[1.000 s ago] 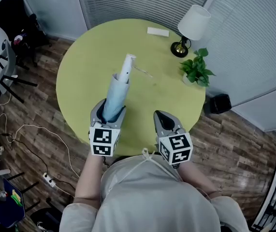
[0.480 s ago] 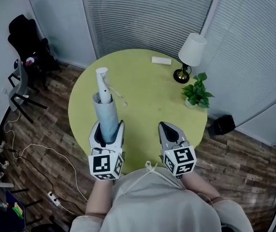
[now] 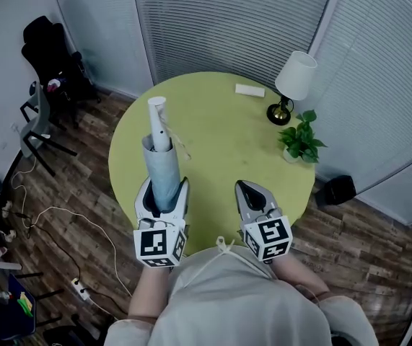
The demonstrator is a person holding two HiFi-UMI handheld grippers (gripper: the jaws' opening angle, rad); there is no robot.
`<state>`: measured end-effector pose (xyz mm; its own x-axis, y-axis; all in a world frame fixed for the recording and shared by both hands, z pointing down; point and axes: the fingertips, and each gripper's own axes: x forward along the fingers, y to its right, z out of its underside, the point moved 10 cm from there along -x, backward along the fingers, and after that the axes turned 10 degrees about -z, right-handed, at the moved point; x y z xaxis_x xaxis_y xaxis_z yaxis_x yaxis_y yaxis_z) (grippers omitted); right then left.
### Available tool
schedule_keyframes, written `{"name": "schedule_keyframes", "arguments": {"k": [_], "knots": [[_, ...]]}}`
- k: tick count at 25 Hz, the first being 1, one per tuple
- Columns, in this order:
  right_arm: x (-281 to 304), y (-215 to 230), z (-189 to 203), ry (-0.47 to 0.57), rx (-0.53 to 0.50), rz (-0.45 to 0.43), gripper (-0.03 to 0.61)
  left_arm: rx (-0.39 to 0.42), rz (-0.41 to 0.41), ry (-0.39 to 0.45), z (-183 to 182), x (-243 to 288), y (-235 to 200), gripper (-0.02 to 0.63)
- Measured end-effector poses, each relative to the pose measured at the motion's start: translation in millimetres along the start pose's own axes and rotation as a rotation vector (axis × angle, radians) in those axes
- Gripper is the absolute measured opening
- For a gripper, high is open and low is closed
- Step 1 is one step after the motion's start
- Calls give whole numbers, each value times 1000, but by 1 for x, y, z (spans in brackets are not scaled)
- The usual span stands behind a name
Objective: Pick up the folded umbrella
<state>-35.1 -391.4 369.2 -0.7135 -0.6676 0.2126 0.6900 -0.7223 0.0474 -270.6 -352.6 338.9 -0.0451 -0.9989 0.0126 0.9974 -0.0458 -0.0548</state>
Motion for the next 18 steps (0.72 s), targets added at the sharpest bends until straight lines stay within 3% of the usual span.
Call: {"name": "schedule_keyframes", "arguments": {"k": [6,18], "knots": [[0,-3,1,-29,-24,16,-2,-29,28,-5,-2,-2,0,299],[0,5,11,-51,6,29,-1,35,36,-11,7,0,12,299]]}}
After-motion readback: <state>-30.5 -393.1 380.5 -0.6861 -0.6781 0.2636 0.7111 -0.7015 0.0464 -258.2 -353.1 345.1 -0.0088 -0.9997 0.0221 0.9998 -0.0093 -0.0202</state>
